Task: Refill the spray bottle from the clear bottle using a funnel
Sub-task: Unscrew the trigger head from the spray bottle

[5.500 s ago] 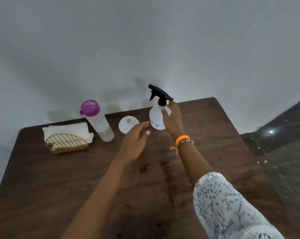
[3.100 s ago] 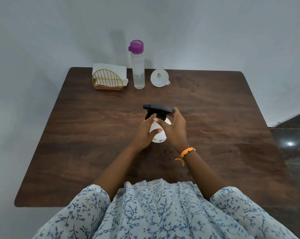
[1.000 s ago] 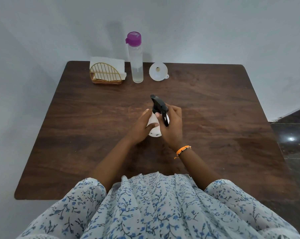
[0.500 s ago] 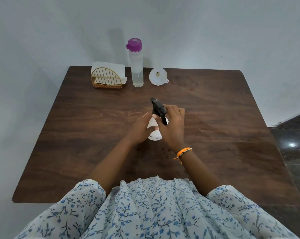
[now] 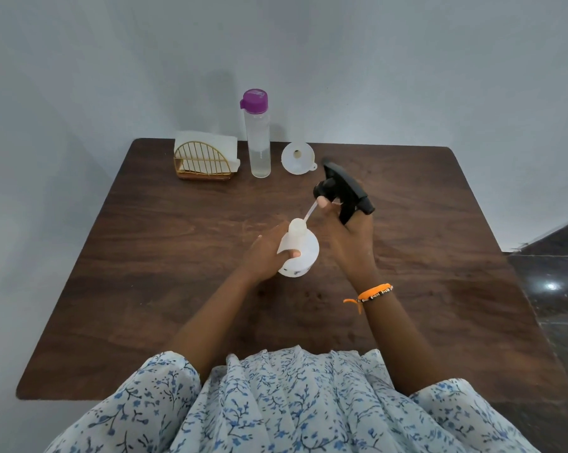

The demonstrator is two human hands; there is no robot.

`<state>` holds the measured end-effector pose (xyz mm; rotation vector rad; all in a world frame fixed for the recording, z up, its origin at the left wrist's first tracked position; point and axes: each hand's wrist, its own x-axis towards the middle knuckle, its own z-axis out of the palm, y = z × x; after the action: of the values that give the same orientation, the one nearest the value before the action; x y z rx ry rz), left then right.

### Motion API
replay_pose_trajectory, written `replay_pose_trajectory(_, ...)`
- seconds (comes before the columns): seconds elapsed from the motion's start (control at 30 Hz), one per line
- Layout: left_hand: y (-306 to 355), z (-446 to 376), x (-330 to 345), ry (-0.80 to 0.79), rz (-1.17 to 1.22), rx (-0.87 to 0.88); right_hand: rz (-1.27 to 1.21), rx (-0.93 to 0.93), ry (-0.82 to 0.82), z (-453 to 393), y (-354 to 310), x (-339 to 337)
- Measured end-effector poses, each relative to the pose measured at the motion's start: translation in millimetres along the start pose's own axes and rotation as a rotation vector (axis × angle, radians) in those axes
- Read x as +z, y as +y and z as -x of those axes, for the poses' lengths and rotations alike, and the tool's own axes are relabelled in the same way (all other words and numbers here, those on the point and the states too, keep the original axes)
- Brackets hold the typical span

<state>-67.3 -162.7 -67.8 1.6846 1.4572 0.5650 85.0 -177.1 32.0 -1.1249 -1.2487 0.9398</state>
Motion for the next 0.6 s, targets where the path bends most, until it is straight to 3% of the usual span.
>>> replay_pose_trajectory(0.37,-6,-2,8,0.018,-0.076,-0.05,0.079,-0.138,0.064,-22,-36,-11)
replay_pose_trajectory(0.6,-6,-2,8,0.018,-0.069,-0.064,0.077,-0.133,0.105,-46,-46,-20)
